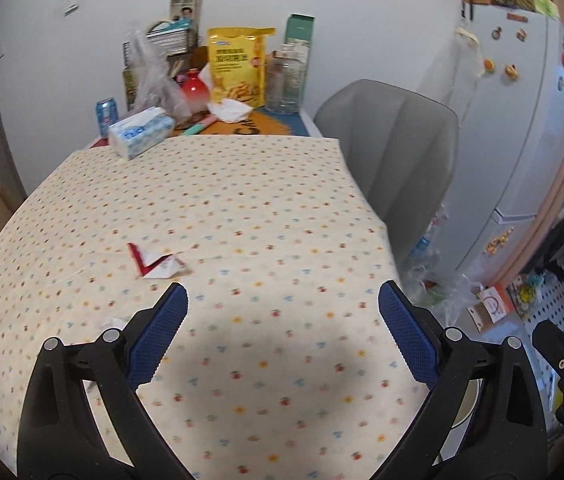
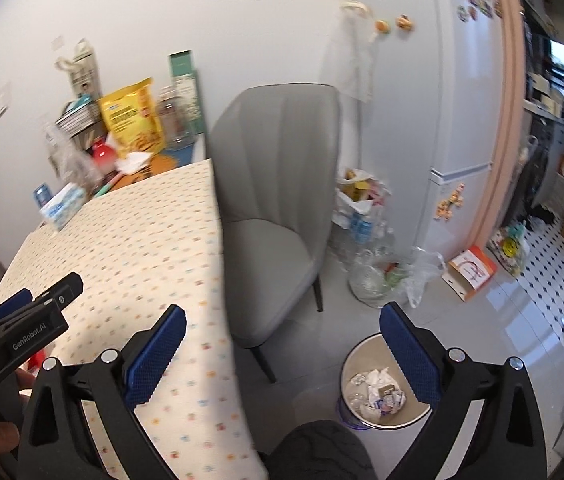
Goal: Collect trash
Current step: 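Move both open grippers back over the table toward the red-white wrappers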
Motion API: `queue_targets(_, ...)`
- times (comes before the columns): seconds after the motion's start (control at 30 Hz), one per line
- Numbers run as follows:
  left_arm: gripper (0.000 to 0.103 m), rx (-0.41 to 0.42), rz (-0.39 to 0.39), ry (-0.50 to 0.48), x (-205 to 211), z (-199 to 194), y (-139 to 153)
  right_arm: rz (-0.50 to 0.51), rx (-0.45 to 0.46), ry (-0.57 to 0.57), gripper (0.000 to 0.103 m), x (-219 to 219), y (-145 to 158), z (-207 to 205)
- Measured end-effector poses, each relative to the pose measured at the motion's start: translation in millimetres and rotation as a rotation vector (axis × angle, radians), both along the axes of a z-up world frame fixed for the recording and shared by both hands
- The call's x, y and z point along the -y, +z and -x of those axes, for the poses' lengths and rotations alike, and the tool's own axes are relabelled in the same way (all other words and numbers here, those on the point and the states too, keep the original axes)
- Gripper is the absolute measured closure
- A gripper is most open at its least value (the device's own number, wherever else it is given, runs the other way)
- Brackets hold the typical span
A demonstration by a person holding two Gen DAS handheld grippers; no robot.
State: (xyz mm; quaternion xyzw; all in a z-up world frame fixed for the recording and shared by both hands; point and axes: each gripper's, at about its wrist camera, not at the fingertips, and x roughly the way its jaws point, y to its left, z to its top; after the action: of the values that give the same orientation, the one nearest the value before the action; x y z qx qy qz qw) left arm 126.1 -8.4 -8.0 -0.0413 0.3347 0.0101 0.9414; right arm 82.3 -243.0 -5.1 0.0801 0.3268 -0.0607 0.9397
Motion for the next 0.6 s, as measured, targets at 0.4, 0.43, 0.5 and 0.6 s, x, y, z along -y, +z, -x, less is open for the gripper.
queue_targets(0.4,0.008,0.009,0.027,0.119,-84.2,35.0,-1.4,0.049,0.012,0.124,0.008,-84.3,9.1,6.5)
queue_targets(0.43,0.008,0.010,0.030,0.133,-91.4,37.6,-1.2,0.052,0.014,0.134,0.008,-89.4,9.4,6.4)
queue_targets(0.5,0.008,0.009,0.035,0.155,-103.2,40.3,-0.6,0.056,0.019,0.156,0.008,-102.9,10.6,6.5)
queue_targets(0.6,0.008,0.011,0.033,0.174,-116.6,45.3,0.9,0.057,0.023,0.184,0.008,-118.6,12.3,7.1)
